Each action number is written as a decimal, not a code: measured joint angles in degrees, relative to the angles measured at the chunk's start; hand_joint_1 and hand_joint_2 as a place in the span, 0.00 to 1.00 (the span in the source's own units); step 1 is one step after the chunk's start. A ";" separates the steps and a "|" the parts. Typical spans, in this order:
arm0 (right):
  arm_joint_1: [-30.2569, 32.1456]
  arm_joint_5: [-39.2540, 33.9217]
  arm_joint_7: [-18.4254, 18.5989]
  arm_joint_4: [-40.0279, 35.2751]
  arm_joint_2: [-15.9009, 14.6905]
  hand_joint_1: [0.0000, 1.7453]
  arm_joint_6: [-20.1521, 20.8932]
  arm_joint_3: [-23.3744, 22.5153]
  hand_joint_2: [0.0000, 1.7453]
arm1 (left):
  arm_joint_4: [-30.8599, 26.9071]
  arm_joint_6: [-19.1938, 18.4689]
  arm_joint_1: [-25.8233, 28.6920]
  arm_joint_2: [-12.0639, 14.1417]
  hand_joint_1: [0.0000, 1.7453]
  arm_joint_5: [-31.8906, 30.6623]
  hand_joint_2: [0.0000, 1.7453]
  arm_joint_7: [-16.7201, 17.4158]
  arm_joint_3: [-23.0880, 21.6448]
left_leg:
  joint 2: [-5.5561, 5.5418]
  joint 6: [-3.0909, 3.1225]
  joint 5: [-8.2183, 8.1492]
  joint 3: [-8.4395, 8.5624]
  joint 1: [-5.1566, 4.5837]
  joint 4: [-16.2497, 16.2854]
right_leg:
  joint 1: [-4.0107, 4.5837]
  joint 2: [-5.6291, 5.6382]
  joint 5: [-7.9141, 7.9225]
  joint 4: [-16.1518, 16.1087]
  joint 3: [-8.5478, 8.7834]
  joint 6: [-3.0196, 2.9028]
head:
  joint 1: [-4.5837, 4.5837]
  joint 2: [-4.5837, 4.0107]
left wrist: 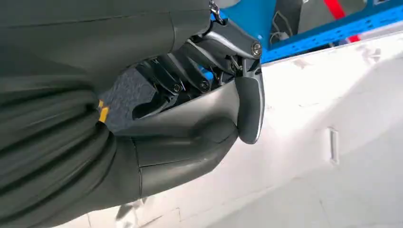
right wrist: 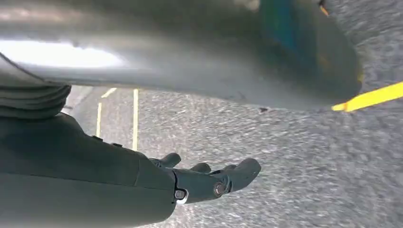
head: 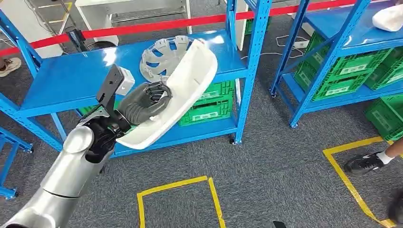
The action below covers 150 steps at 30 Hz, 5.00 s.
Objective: Take the parts from the cabinet and place them on the table.
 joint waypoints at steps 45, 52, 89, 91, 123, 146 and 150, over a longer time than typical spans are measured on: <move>0.16 -0.17 0.02 0.07 -0.22 0.00 -0.15 -1.07 0.00 | 5.73 -1.07 -3.46 -1.01 1.00 2.25 1.00 -2.25 -2.06 | 0.18 4.42 7.52 7.86 -0.62 -19.68 | -0.08 0.11 -7.52 15.93 -6.34 3.81 | -0.20 0.00; -0.22 -0.74 0.09 0.04 -0.24 0.00 0.18 -1.71 0.00 | 4.87 -0.98 -2.44 -0.48 1.00 1.66 1.00 -2.25 -2.01 | 0.20 2.87 11.12 2.79 -0.90 -17.74 | 0.59 0.25 -6.00 -1.63 7.67 2.18 | -0.22 0.00; -0.02 -2.05 0.15 0.07 0.02 0.00 0.48 -3.34 0.00 | 5.01 -1.75 -1.75 -1.46 1.00 -0.24 1.00 -1.68 -1.73 | -0.02 0.55 0.11 0.45 -0.10 -7.48 | 0.01 -0.22 -1.73 -1.42 3.37 0.39 | -0.61 0.00; -0.02 -2.08 0.15 0.07 0.00 0.00 0.70 -3.37 0.00 | 5.14 -1.75 -1.70 -1.51 1.00 -0.55 1.00 -1.62 -1.73 | -0.02 0.37 -2.13 -0.41 -0.10 -0.55 | 0.03 -0.28 -0.59 -1.32 1.83 0.43 | -0.61 0.00; 0.27 -0.74 -3.65 0.07 -0.22 0.00 5.07 -3.37 0.00 | 5.64 -1.90 -1.15 -0.22 1.00 -1.09 1.00 -2.08 -1.25 | -0.26 0.37 -1.79 2.21 0.26 -2.49 | -0.21 -2.06 -1.00 -0.66 1.96 0.63 | -0.66 0.00; 0.44 -0.66 -4.00 0.07 -0.22 0.00 5.16 -3.37 0.00 | 4.85 -1.73 -1.44 -0.59 1.00 -0.90 1.00 -2.14 -1.25 | -6.02 2.18 7.14 6.65 -0.47 -18.05 | 0.30 1.69 -2.20 -0.79 3.63 1.44 | -0.52 0.00; 0.52 -0.55 -3.98 0.07 -0.17 0.00 5.51 -3.37 0.00 | 4.33 -1.57 -1.30 -0.09 1.00 -0.85 1.00 -2.10 -1.03 | -1.06 0.73 1.08 2.18 -0.33 -8.35 | -0.13 -0.63 -1.60 -1.57 3.71 0.50 | -1.22 0.00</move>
